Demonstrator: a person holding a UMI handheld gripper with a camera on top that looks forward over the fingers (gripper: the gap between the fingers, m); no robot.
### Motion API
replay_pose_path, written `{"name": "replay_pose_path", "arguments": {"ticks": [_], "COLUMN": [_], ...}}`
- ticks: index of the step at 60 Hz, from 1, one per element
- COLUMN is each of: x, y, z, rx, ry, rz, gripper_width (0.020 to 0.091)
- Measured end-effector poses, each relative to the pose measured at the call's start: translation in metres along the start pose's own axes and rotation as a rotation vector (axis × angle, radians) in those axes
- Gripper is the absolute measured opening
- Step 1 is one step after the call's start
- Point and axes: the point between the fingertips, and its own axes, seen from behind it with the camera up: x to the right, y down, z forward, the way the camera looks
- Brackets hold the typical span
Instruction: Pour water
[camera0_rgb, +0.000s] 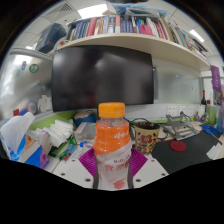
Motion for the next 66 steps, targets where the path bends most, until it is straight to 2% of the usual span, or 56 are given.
{"name": "replay_pose_path", "arguments": {"ticks": [7,13,26,38,42,47,57,66], "x": [-0.012,-0.023,-0.032,-0.006,0.000,-0.001,0.001,0.017], "y": [-0.009,-0.033,-0.080,-0.126,-0.131,-0.130,-0.129,-0.120], "z": [0.003,0.012,0.053,0.078,0.085,0.098,0.112,0.121], "rx": [-0.036,-0.028,-0.066,-0.025,-0.024,-0.066,-0.102,-0.079], "ry": [-0.058,-0.101,-0.138,-0.115,-0.113,-0.111,-0.112,-0.059], "rz": [-0.054,0.031,0.562,1.126,1.260,1.395,1.615,1.831], "gripper_width": [0.0394,0.0395,0.0394,0.0395,0.0405,0.0403,0.0403,0.0405]}}
